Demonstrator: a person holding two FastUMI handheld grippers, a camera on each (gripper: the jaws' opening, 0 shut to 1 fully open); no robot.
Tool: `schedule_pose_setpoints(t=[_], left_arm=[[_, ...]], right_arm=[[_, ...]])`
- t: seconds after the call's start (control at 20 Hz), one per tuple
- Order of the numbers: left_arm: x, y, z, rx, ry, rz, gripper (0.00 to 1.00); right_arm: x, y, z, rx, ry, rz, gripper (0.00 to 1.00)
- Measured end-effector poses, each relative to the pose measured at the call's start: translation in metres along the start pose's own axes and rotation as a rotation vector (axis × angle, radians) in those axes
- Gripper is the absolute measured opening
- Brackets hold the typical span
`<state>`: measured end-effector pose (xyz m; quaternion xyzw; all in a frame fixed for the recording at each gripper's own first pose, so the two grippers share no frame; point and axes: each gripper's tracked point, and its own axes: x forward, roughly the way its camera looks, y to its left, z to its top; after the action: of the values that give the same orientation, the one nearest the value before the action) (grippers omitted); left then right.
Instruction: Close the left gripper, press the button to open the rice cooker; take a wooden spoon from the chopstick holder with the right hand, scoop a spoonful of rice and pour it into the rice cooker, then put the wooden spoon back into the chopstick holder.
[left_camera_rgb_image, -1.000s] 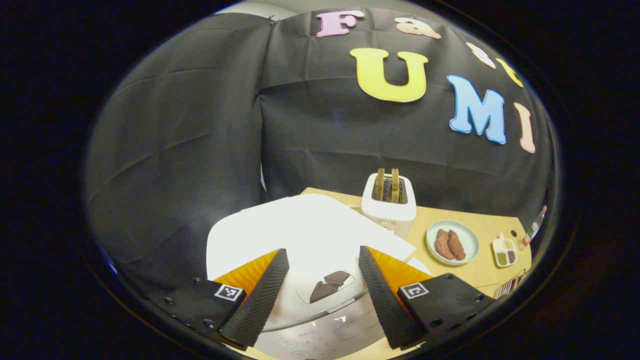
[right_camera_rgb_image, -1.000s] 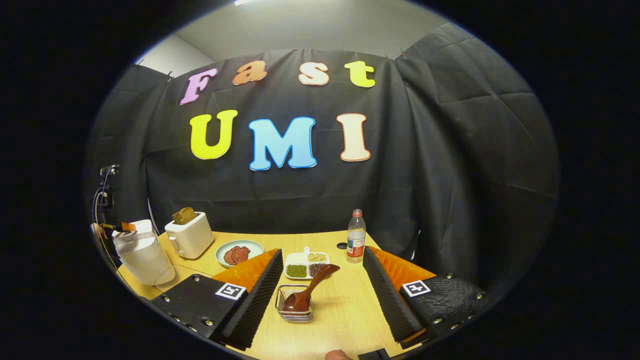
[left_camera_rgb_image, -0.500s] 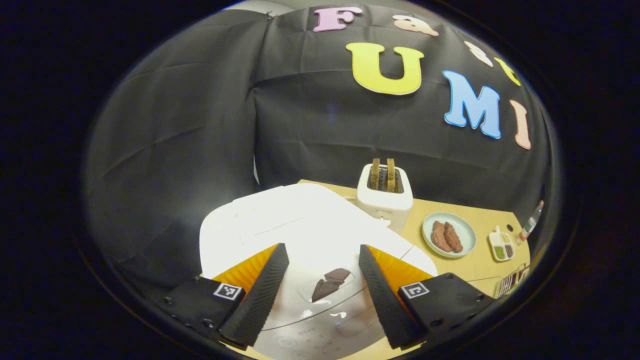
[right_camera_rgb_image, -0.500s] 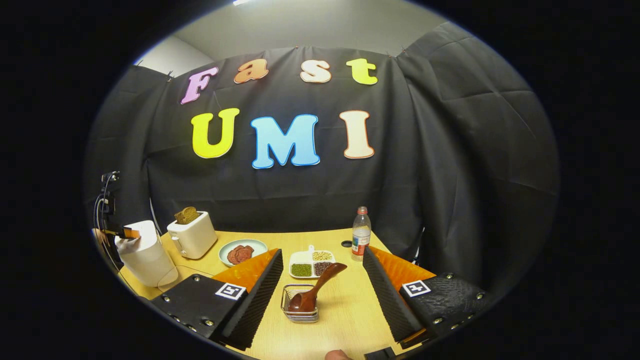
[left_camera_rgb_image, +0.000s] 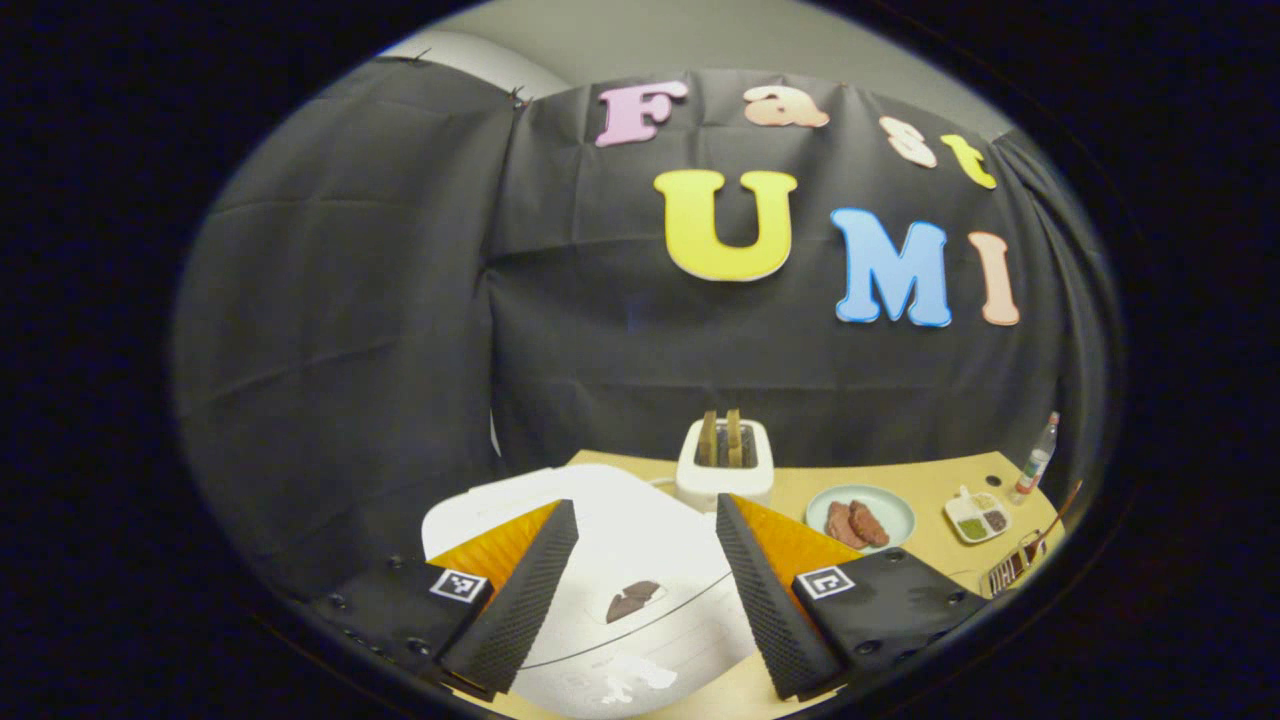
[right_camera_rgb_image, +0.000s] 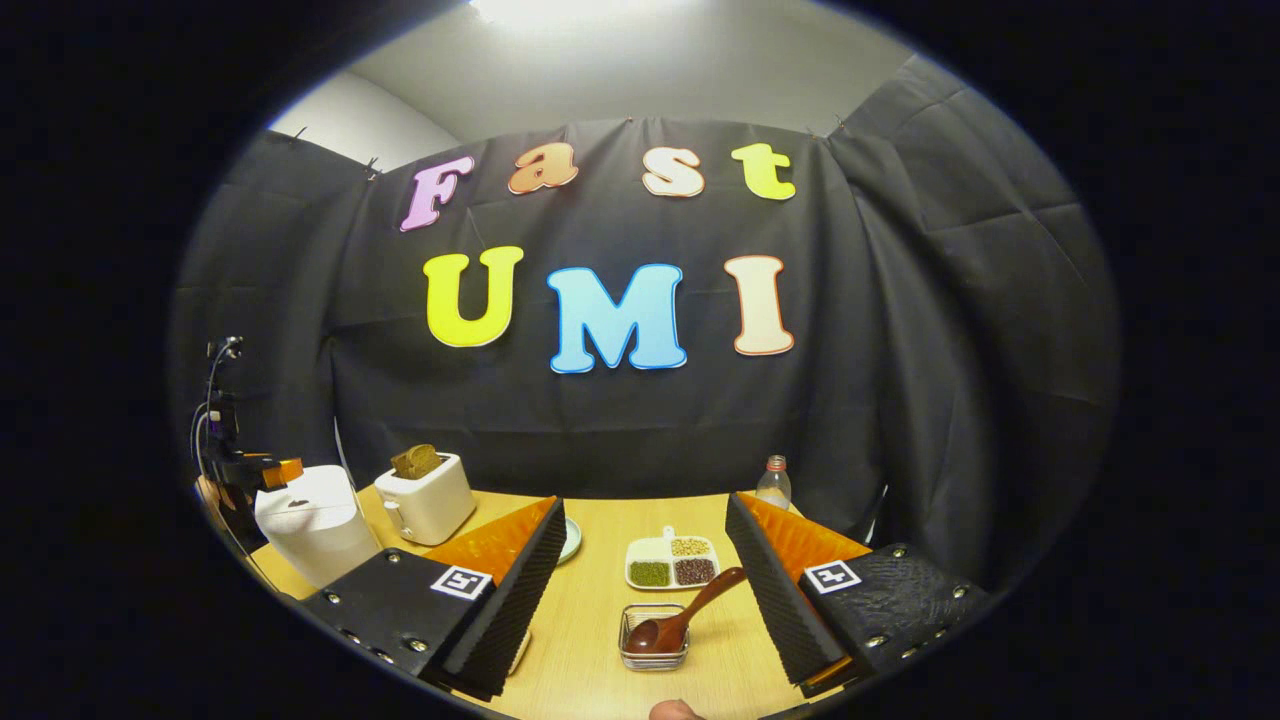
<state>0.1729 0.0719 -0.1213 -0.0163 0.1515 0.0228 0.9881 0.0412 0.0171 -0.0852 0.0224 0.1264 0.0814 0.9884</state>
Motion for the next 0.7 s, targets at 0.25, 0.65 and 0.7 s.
schedule_pose_setpoints(t=[0.25, 0.65, 0.7], left_arm=[[-0.064, -0.024, 0.053, -0.013, -0.137, -0.050, 0.95], [-0.140, -0.041, 0.078, -0.020, -0.284, -0.080, 0.95], [-0.145, -0.043, 0.076, -0.018, -0.287, -0.086, 0.96]], right_arm=[[-0.004, 0.024, 0.031, -0.022, -0.097, 0.031, 0.98], [-0.019, 0.051, 0.054, -0.076, -0.217, 0.028, 0.98], [-0.020, 0.054, 0.053, -0.074, -0.220, 0.030, 0.98]])
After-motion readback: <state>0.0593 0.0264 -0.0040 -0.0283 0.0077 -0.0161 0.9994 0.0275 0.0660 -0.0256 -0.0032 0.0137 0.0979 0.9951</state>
